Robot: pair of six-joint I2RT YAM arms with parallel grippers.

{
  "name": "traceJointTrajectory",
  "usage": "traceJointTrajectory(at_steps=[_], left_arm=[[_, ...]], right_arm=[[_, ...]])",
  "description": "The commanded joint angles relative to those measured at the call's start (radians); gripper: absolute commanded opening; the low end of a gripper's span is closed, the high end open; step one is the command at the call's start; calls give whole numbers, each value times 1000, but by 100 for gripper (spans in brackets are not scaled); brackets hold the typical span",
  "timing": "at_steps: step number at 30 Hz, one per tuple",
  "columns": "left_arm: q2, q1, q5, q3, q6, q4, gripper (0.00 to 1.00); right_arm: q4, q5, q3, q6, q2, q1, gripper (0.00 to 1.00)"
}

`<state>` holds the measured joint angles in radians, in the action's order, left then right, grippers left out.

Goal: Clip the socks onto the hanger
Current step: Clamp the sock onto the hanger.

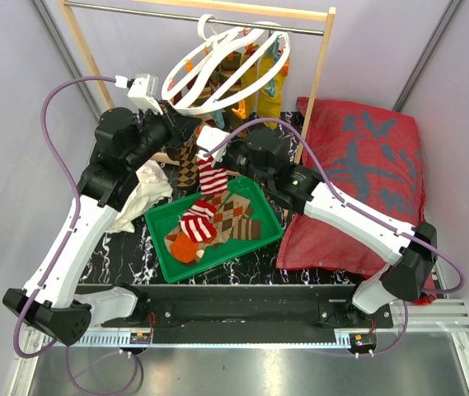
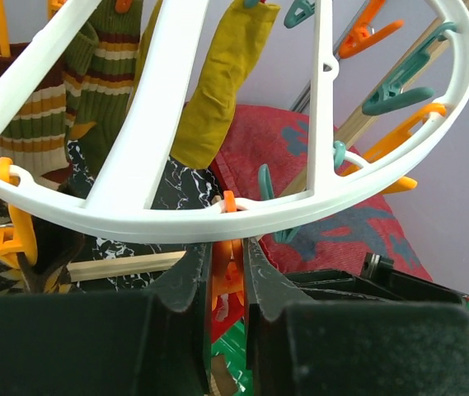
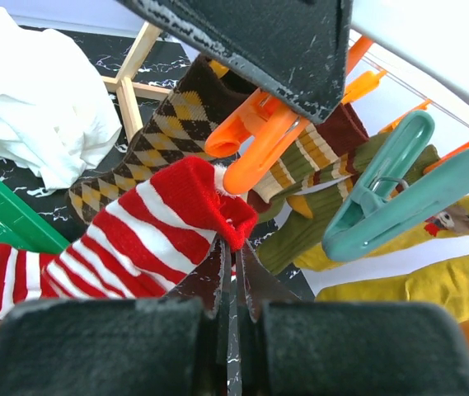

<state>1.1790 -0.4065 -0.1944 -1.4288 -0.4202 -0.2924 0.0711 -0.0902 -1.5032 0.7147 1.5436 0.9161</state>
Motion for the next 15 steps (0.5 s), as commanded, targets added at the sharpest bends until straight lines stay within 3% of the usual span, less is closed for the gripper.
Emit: traceJointTrajectory(at_steps=[1,15], left_arm=[[-2,-2,13,-1,34,10,6],[7,0,-10,-8,29,-5,6]], right_arm=[[-62,-20,-12,0,-54,-3,1],[-103,-5,-28,-17,-60,-11,0]])
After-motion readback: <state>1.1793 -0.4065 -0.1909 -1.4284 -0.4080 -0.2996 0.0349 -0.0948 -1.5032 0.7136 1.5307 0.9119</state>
